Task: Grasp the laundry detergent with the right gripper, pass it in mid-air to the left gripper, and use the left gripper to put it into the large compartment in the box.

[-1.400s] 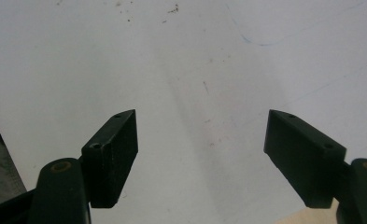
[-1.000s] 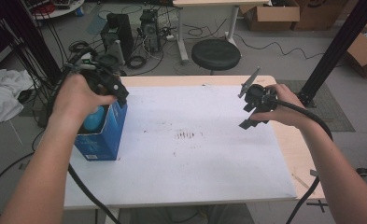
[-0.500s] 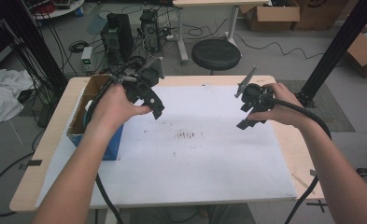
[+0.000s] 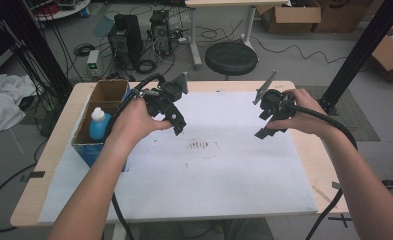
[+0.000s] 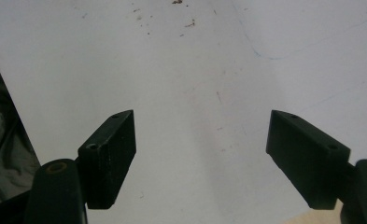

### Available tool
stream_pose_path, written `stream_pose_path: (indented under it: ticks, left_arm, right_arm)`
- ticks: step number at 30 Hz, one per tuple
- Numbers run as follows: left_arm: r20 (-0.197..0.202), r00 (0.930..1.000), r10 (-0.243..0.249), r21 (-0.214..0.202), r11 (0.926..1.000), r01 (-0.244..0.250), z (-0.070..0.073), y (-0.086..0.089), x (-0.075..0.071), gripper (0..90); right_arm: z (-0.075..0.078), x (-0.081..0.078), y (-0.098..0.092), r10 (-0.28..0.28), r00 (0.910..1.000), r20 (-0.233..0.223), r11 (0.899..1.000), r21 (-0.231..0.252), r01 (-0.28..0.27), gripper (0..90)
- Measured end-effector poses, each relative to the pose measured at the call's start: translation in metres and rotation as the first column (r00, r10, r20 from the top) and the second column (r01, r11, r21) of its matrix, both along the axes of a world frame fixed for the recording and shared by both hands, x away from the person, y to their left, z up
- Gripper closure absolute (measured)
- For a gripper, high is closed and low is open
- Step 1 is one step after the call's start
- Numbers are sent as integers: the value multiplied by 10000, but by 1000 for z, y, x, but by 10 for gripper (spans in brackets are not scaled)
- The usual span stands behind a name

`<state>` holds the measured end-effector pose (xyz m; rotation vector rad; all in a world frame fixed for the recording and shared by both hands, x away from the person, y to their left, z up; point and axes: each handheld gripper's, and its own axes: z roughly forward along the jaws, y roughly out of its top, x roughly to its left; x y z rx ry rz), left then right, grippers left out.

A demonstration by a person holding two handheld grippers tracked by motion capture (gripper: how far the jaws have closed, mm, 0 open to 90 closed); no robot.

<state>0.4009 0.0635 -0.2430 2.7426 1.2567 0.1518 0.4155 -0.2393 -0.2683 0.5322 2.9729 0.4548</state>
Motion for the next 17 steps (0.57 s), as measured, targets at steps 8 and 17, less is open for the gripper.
stream_pose_path:
  ticks: [8, 17]
  left_arm:
    - [51, 10000, 37, -14, 10000, -37, 2, 0, -1, 73]
    - [29, 10000, -35, 109, 9999, 35, 4, -2, -3, 73]
  right_arm:
    - [2, 0, -3, -43, 10000, 63, 10000, 39, 43, 241]
    - [1, -3, -2, 28, 10000, 45, 10000, 83, -28, 240]
